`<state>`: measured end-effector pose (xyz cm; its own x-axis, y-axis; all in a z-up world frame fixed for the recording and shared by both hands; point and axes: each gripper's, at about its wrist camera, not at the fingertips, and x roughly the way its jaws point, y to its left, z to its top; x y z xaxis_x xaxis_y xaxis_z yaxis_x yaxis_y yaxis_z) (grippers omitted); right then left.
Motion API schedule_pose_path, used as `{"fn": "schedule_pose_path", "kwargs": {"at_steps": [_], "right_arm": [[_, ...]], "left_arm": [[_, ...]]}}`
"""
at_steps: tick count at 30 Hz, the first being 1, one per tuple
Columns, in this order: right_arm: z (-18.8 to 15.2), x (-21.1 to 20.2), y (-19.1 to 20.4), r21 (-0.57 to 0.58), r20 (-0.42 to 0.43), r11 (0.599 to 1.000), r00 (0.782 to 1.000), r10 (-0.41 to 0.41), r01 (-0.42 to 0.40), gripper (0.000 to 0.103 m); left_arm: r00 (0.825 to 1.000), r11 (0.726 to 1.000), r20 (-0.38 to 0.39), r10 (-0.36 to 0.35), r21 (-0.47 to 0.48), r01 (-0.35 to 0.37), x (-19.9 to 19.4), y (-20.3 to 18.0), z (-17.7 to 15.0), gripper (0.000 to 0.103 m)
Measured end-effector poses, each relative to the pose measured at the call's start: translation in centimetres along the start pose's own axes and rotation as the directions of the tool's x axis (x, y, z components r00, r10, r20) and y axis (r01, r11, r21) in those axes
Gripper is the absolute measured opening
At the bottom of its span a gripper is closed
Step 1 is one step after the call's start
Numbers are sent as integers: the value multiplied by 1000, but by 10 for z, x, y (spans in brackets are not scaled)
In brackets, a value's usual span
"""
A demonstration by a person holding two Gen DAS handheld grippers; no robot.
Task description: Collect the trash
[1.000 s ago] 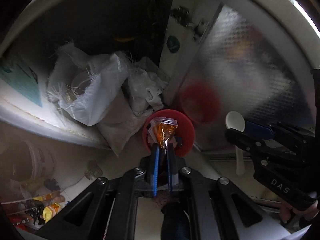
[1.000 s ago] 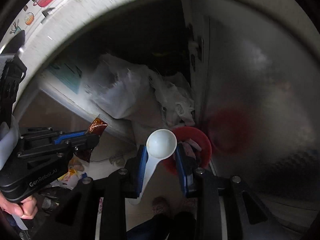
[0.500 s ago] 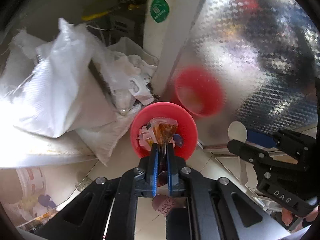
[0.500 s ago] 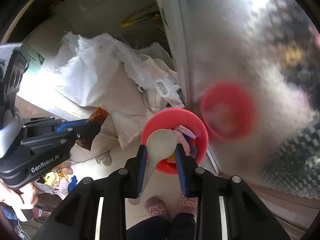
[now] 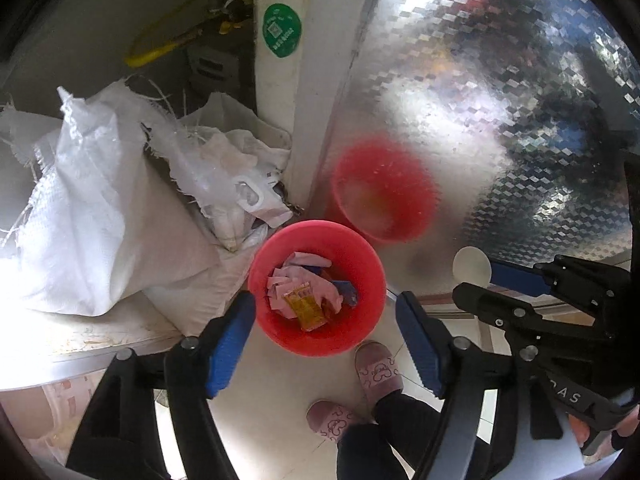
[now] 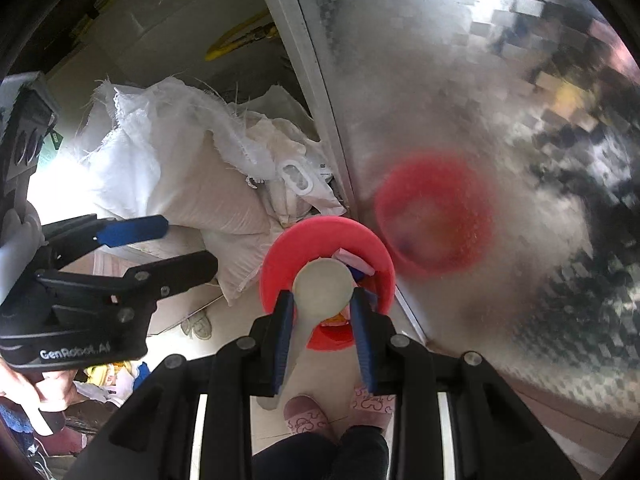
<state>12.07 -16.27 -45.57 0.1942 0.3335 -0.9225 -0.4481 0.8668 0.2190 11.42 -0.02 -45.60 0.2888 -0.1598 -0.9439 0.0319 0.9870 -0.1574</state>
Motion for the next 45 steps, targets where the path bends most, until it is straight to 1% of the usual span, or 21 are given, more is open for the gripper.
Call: {"fn": "schedule_pose_path", "kwargs": {"at_steps": [2, 3, 6, 11, 15, 18, 21, 26, 28, 29, 30, 31, 32, 33, 36, 38, 41, 45], "right_arm": [[1, 1, 2, -13, -3, 1000, 1000, 2, -2, 27], [1, 2, 3, -20, -7, 1000, 1000, 4, -4, 27], [2, 5, 9, -49, -19, 999, 1000, 14, -15, 27], [3, 13, 20, -105, -46, 994, 998, 30, -34, 27], [5, 18, 35, -157, -70, 986, 997, 46, -56, 27], [7, 23, 45, -208, -86, 975, 995, 58, -75, 27], [9, 26, 55, -271, -92, 960, 994, 52, -75, 27], [11, 27, 67, -346, -88, 936, 995, 42, -70, 27], [12, 28, 71, -361, -102, 929, 994, 44, -78, 27], [12, 28, 73, -372, -110, 925, 993, 37, -76, 29], [11, 28, 75, -385, -106, 921, 994, 21, -60, 39], [11, 27, 77, -395, -92, 918, 996, 6, -42, 47], [10, 24, 78, -402, -75, 915, 997, 1, -31, 60], [9, 21, 79, -408, -59, 913, 998, -2, -23, 66], [8, 11, 82, -431, -38, 902, 999, -3, -13, 66], [9, 2, 84, -429, -29, 903, 1000, -11, -3, 66], [12, -20, 89, -430, -15, 903, 1000, -17, 9, 66], [19, -64, 102, -415, 6, 910, 1000, 1, 2, 66]], "left_arm": [[1000, 1000, -6, 7, -20, -8, 0, 4, -2, 74], [1000, 999, -8, 12, -30, -12, 1, 7, -4, 78], [999, 998, -12, 31, -57, -32, -1, 15, -11, 81], [997, 992, -20, 72, -103, -73, -5, 30, -25, 81], [997, 983, -27, 66, -171, -70, -6, 44, -35, 81], [996, 974, -25, 90, -206, -93, -8, 55, -42, 81], [993, 966, -23, 114, -233, -116, -13, 62, -50, 81], [994, 952, -29, 107, -287, -111, -16, 70, -61, 81], [994, 947, -31, 108, -301, -113, -18, 70, -65, 81], [993, 945, -33, 112, -306, -116, -20, 70, -66, 81], [993, 944, -36, 116, -308, -122, -21, 70, -68, 81], [992, 943, -39, 119, -309, -125, -23, 68, -69, 81], [992, 943, -36, 117, -309, -123, -26, 67, -70, 81], [993, 943, -32, 114, -312, -118, -29, 66, -71, 81], [993, 941, -29, 116, -317, -119, -42, 62, -72, 81], [992, 939, -22, 121, -322, -121, -55, 58, -72, 81], [992, 937, 4, 130, -326, -121, -87, 52, -70, 81], [989, 934, 38, 145, -336, -124, -139, 43, -65, 81]]}}
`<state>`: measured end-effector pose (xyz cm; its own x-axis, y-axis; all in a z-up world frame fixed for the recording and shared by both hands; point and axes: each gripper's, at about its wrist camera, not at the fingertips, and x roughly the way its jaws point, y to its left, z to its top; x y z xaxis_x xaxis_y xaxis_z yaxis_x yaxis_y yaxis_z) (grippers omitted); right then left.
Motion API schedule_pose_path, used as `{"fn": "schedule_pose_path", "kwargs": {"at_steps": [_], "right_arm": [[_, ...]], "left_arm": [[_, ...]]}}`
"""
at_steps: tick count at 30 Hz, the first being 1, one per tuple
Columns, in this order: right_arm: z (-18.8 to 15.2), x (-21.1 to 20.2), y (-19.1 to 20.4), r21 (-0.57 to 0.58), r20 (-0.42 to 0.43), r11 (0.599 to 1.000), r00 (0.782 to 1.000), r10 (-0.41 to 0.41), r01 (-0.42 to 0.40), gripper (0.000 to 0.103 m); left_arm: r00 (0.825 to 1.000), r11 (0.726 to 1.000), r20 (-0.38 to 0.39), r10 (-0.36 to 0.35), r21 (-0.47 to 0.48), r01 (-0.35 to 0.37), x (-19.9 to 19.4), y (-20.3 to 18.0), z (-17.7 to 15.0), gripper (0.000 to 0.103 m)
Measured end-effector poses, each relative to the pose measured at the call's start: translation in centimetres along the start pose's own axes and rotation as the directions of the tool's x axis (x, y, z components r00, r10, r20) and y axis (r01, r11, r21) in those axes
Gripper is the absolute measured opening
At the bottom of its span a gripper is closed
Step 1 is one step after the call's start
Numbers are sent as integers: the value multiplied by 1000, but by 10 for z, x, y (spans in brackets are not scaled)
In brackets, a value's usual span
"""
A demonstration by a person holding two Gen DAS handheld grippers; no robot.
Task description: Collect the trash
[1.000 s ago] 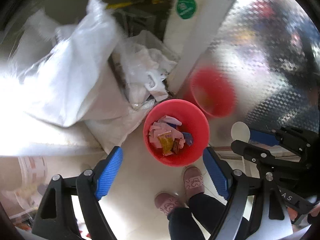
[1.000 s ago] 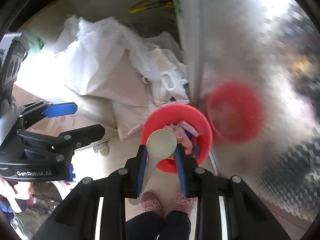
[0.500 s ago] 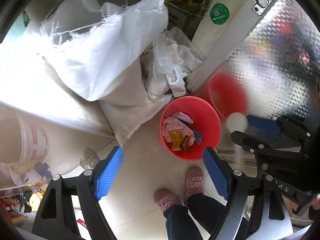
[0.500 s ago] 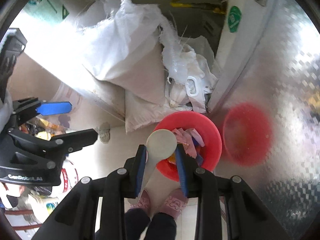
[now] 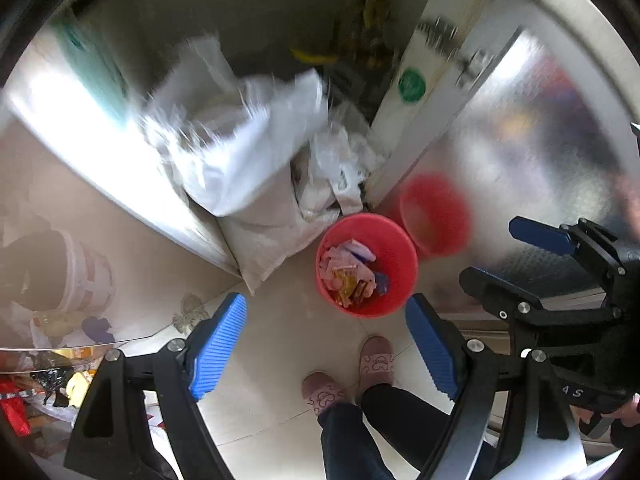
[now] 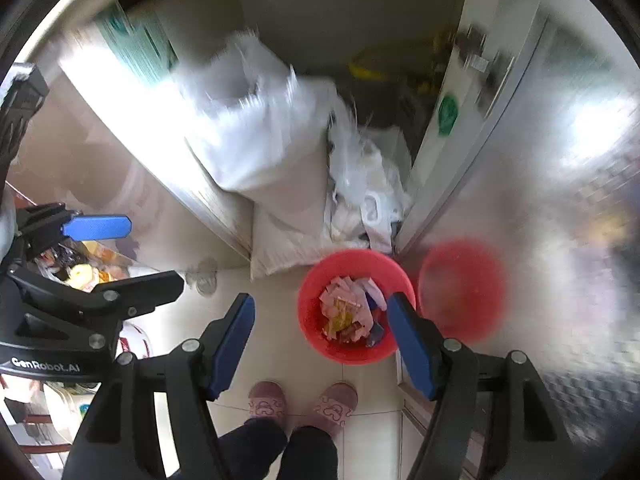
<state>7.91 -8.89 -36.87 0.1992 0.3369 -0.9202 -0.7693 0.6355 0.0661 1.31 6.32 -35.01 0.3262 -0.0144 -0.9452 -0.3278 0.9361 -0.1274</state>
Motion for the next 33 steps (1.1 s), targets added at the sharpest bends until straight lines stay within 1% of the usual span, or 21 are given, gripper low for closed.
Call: {"fn": "schedule_pose_path", "kwargs": {"at_steps": [2, 4, 6, 8, 12, 17, 20, 24, 27, 30, 33], "right_arm": [[7, -26, 4, 1, 13, 1000, 1000, -2, 2, 66], [13, -55, 9, 3, 35, 1000, 999, -16, 16, 66], [19, -87, 13, 13, 60, 999, 997, -47, 46, 71], [21, -120, 16, 32, 99, 996, 992, -81, 78, 76], [25, -184, 22, 53, 179, 986, 970, -166, 159, 83], [27, -242, 18, 114, 244, 967, 937, -249, 227, 85], [27, -271, 12, 152, 265, 954, 920, -290, 258, 86], [25, -304, 4, 191, 307, 937, 889, -339, 291, 86], [21, -326, -6, 226, 329, 929, 874, -356, 294, 86], [18, -350, -14, 247, 360, 927, 861, -360, 284, 86], [12, -370, -21, 248, 385, 924, 846, -368, 290, 86]], "left_arm": [[1000, 1000, 21, 8, 9, -8, -30, -4, 4, 81], [997, 998, 57, 47, 38, -49, -64, -13, 9, 81], [995, 997, 88, 48, 62, -54, -97, -22, 14, 81], [993, 996, 115, 32, 76, -41, -126, -28, 19, 81], [984, 992, 176, 9, 120, -30, -178, -43, 27, 81], [971, 986, 238, -24, 166, -16, -224, -61, 35, 82], [959, 981, 282, -40, 192, -16, -250, -75, 39, 82], [939, 975, 340, -56, 223, -23, -276, -100, 44, 82], [923, 970, 382, -52, 238, -44, -296, -117, 44, 82], [901, 969, 433, -43, 238, -68, -318, -134, 40, 82], [886, 974, 461, -44, 215, -64, -333, -150, 32, 82]]}}
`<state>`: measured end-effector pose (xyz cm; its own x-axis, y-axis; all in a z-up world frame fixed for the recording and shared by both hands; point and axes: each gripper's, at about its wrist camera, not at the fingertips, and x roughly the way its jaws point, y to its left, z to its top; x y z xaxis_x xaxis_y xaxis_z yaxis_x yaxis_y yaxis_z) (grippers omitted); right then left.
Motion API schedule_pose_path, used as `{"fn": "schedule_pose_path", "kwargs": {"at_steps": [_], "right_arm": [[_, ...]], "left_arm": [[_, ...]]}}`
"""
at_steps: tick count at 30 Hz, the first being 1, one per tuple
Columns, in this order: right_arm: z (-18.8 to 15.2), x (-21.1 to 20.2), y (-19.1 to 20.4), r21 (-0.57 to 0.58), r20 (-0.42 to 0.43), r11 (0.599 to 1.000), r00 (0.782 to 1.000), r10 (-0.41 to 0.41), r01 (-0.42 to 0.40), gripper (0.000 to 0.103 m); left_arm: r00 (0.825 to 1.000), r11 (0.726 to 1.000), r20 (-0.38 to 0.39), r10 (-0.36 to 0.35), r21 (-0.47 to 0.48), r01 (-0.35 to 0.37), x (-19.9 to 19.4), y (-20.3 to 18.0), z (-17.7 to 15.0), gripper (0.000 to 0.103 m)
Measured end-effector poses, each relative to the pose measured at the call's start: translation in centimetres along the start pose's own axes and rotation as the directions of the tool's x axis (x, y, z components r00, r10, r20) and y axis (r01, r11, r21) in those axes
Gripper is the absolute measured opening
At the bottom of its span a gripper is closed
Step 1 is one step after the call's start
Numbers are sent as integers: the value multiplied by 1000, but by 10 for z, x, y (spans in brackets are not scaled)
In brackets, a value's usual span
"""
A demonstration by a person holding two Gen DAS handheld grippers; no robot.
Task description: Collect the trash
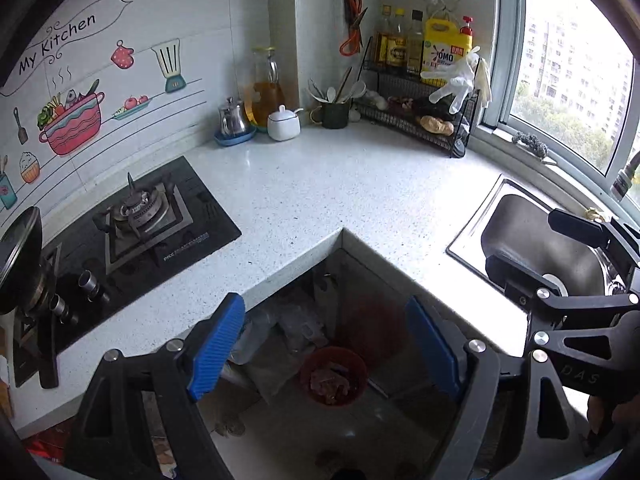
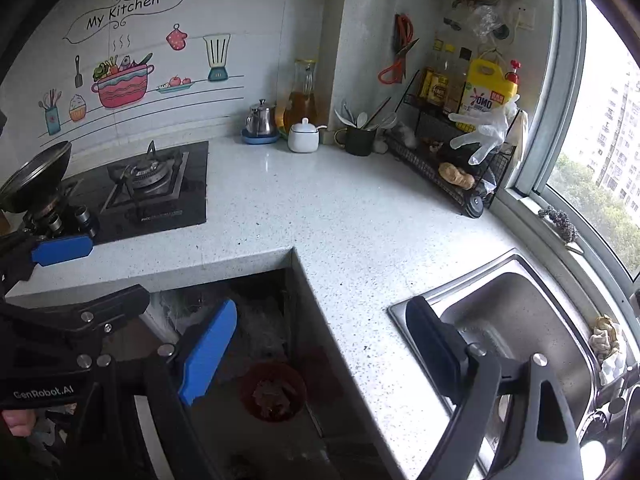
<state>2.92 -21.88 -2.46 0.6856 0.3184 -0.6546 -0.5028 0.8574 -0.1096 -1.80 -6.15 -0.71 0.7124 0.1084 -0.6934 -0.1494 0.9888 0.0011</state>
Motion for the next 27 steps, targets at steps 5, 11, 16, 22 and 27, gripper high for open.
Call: {"fn": "schedule_pose_path", "kwargs": {"at_steps": [5, 11, 16, 22, 27], "right_arm": [[1, -32, -19, -27, 33, 1000, 999, -12, 13, 86], [-17, -65, -35, -48, 52, 999, 999, 10, -7, 86], [-39, -83, -41, -51, 52, 997, 997, 55, -53, 86], [-58, -105, -42, -60, 71, 996, 995, 69, -65, 86], [-72, -112, -37, -45, 52, 997, 996, 72, -70, 86]], "left_arm": [[999, 999, 32, 14, -49, -12, -29, -27, -4, 82], [996, 994, 48, 79, -77, -75, -62, -62, -27, 82], [990, 989, 61, 124, -94, -118, -91, -85, -48, 82], [990, 988, 54, 131, -93, -126, -110, -102, -71, 82], [990, 986, 42, 136, -100, -131, -117, -106, -87, 82]]}}
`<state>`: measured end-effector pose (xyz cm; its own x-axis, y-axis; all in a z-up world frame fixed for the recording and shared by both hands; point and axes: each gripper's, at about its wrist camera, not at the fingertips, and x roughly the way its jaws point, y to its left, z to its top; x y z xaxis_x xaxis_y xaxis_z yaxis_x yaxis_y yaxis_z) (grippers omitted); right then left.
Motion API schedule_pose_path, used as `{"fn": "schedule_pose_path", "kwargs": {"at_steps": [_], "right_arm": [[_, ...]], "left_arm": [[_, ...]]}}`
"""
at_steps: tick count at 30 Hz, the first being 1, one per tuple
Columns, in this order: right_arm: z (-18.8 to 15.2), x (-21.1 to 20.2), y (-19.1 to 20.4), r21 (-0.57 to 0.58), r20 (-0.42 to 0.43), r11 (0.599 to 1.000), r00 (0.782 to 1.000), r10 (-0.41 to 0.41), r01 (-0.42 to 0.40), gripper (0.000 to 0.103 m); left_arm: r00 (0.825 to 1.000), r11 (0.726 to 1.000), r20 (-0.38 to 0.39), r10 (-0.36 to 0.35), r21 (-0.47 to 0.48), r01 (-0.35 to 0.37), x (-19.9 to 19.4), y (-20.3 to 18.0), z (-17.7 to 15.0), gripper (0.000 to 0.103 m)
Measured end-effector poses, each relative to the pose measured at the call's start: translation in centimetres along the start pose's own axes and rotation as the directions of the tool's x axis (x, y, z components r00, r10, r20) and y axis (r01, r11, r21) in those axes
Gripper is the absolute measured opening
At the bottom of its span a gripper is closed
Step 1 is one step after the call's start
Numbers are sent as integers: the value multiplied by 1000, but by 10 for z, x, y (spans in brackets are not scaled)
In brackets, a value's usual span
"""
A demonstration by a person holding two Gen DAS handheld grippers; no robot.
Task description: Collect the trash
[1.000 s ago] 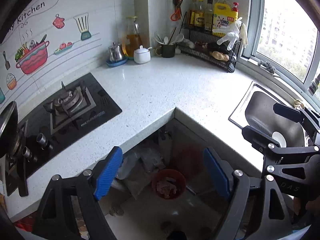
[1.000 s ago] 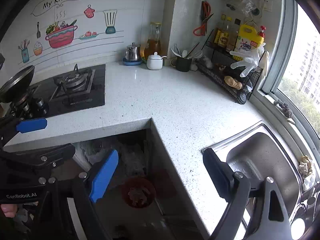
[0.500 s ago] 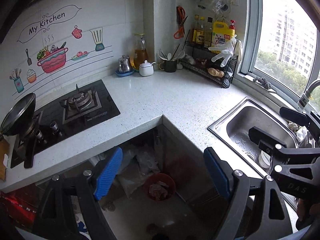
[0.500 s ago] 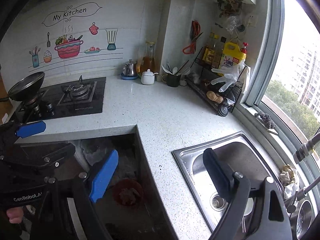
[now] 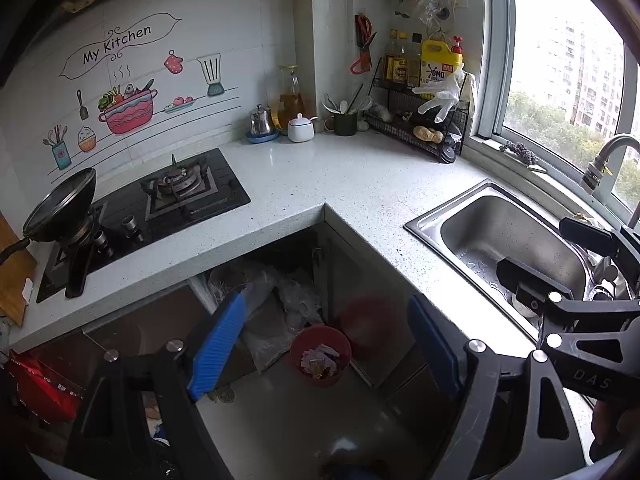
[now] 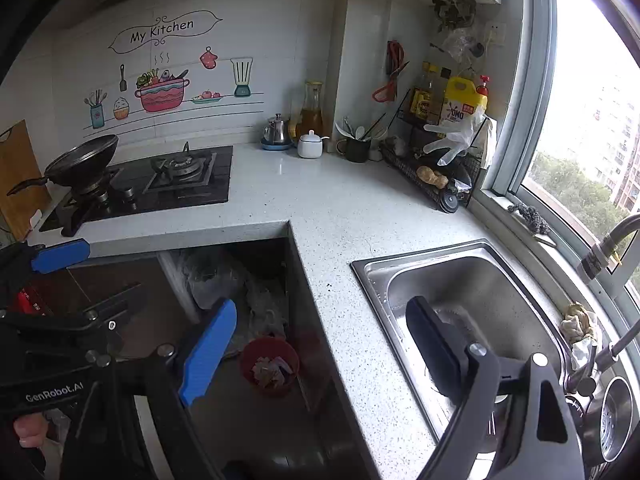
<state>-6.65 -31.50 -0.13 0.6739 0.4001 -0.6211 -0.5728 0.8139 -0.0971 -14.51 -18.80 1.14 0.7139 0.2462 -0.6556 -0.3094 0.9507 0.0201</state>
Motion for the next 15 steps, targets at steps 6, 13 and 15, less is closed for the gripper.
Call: {"fn": "schedule_pose_path", "kwargs": {"at_steps": [6, 13, 15], "right_arm": [[-5, -2, 12, 2, 12, 1000, 1000, -14, 14, 86], [-5, 2, 20, -5, 19, 999, 999, -33, 33, 86], [-5, 2, 20, -4, 18, 999, 999, -33, 33, 86]], "left_arm": [[1000, 1000, 9, -9, -14, 9, 0, 4, -8, 82], [1000, 999, 12, -20, -26, 20, 0, 5, -10, 82], [1000, 1000, 25, -13, -23, 14, -2, 5, -9, 82]]}}
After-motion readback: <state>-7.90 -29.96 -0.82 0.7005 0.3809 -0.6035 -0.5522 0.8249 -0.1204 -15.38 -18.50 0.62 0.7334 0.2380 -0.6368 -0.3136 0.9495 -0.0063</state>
